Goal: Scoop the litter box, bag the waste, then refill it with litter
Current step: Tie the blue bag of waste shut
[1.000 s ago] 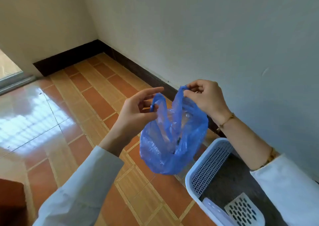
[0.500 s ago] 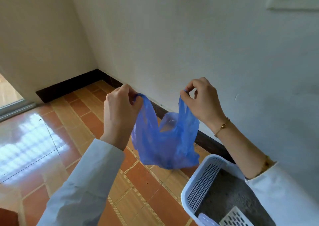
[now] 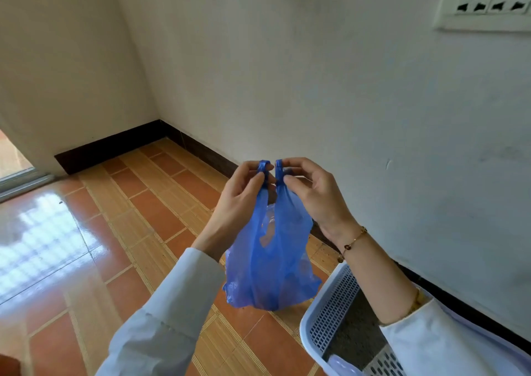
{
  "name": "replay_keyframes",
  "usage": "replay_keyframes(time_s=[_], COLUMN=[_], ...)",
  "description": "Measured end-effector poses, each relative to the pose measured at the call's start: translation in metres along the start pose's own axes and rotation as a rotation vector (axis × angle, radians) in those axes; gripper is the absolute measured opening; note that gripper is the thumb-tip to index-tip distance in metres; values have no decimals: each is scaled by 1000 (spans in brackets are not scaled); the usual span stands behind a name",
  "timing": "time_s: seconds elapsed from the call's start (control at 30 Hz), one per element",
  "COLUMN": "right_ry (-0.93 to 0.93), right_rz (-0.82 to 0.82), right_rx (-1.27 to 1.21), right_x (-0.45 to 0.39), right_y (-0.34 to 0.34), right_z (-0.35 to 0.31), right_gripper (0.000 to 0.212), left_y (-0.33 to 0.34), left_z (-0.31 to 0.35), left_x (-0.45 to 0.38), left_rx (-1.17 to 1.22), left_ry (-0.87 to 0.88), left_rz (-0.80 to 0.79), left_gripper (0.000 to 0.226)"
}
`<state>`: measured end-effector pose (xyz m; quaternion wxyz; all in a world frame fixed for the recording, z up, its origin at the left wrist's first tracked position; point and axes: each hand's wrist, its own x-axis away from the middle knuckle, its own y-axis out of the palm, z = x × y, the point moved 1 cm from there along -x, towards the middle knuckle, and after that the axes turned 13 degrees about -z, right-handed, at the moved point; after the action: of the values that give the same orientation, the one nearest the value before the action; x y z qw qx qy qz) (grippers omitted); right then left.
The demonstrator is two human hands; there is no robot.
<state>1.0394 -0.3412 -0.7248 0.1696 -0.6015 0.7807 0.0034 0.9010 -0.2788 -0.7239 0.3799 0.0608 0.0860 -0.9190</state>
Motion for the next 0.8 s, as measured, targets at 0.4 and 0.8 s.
replay_keyframes(time_s=[0.4, 0.8], right_ry=[-10, -36], right_rz=[-124, -290], right_rx=[167, 143], right_x=[7, 15], right_y=[11, 15], right_z=[22, 23], right_gripper=[38, 22], left_y=[-3, -11], left_z=[-24, -37], left_x=[5, 8], left_rx=[144, 175], left_ry=[-94, -263], left_rz=[-193, -212], left_gripper=[23, 23])
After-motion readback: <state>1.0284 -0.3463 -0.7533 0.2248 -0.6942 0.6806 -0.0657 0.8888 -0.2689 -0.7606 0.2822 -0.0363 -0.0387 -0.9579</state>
